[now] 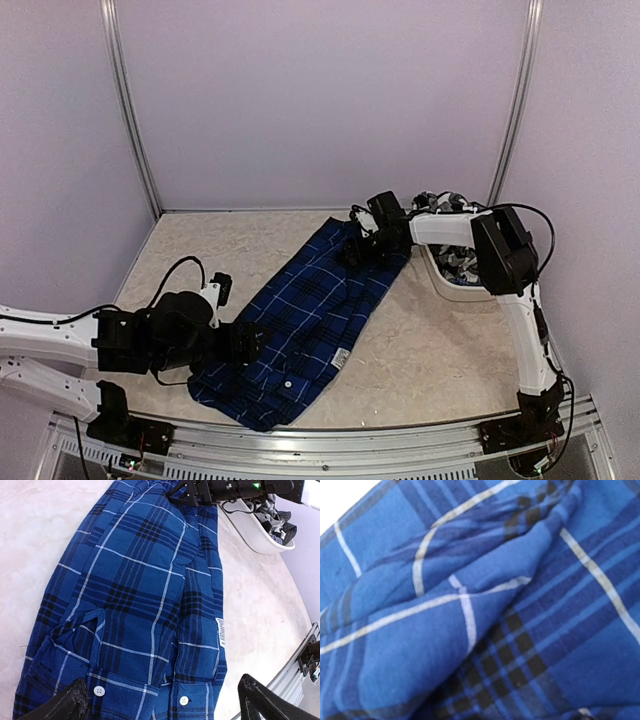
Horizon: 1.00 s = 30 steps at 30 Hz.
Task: Fold and stack the long sleeve shirts
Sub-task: Rotate the rectangle-folded shirt at the center of the board.
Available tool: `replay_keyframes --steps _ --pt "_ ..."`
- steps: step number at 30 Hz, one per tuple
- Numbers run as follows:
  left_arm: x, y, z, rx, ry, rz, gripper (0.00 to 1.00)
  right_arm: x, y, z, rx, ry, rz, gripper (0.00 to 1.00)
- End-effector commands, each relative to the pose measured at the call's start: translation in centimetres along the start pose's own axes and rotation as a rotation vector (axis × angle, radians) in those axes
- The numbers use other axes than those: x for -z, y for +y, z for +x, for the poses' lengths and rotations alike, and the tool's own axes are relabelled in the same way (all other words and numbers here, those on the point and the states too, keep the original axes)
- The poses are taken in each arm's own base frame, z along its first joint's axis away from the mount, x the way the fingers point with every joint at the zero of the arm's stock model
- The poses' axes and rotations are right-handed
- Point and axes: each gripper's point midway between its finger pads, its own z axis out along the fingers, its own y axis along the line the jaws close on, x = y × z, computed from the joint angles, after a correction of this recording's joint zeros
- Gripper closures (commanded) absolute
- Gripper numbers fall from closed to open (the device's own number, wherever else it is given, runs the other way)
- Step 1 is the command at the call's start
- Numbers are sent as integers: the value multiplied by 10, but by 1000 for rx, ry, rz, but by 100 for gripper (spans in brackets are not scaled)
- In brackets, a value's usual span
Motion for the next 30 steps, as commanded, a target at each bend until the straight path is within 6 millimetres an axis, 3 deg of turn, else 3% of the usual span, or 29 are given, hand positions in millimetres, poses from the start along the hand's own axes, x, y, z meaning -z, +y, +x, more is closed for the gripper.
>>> replay_keyframes --steps 1,3,9,13,16,21,22,30 --pt "4 6 -16 -22 -39 -43 1 -25 -12 11 22 52 -13 17" --pt "2 15 -13 -4 -6 -74 1 -31 -16 2 60 44 -4 16" --pt "-7 35 6 60 87 -100 1 -32 -32 -61 151 -81 -35 14" --pt "-15 37 17 73 122 -81 1 -4 -26 -105 210 -190 -86 12" --pt "-24 37 25 65 153 -75 1 26 -16 -125 240 -243 -98 12" --pt "-36 42 44 54 227 -106 2 68 -1 -123 233 -260 -124 11" --pt "-37 43 46 52 232 -107 2 69 -1 -109 214 -240 -137 11" --pt "-44 53 69 58 302 -108 2 131 32 -65 148 -279 -222 12"
